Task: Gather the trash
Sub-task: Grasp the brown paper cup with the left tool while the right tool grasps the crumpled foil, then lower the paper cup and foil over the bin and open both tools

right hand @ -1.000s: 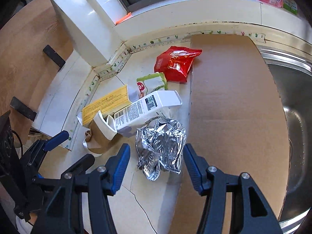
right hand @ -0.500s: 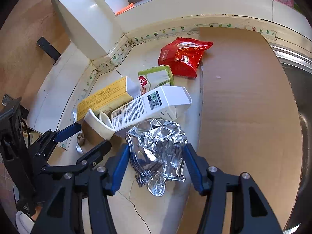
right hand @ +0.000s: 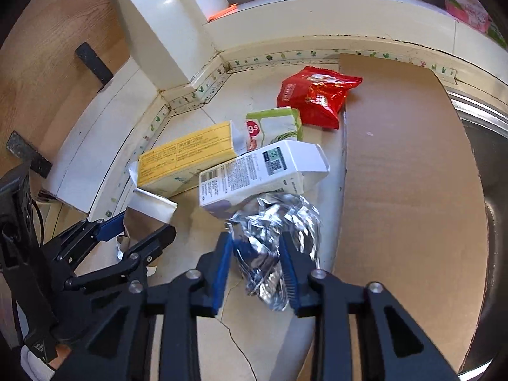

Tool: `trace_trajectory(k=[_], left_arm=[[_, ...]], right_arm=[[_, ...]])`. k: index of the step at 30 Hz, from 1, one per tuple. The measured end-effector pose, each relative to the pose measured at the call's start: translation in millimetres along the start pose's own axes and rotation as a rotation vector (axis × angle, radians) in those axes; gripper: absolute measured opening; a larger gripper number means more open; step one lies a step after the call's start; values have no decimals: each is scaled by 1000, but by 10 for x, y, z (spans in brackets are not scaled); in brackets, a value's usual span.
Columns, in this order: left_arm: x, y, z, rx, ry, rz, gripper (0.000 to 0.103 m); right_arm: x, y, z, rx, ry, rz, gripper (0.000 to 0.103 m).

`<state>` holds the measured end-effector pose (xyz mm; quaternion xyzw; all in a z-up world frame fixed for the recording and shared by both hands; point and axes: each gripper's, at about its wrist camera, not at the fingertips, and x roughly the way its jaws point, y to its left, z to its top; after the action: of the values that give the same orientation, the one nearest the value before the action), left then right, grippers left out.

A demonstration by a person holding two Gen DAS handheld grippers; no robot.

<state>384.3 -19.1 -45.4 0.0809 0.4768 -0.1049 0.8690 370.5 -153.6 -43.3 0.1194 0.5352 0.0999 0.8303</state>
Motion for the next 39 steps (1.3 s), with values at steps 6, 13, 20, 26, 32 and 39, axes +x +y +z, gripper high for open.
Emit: trace_trajectory(k=[6,13,20,26,32,39], left_arm=[[-232,-15,-119,-12,-9,-23,50],[-722,-53,-261,-17,-48,-64,50],[-1480,-70,-489,-38,-116,-136,50],[-1998,-45,-850,-73,-162,-190,50],[-2353,-22,-1405,-127,-206,-164,50],[-2395,-125,-2201,-183,-208,-155,50]], right_arm=[[-66,86,-89,-29,-9,-7,25],[-452,164,-227,-9,-37,64,24],[-1068,399,-552,-38,-85,123,24],[-1560,624,-960,-75,-126,184,24],[-1802,731,-1445,-103,-148,221,24],[-1806,753,-2141,-139,-170,235,24]])
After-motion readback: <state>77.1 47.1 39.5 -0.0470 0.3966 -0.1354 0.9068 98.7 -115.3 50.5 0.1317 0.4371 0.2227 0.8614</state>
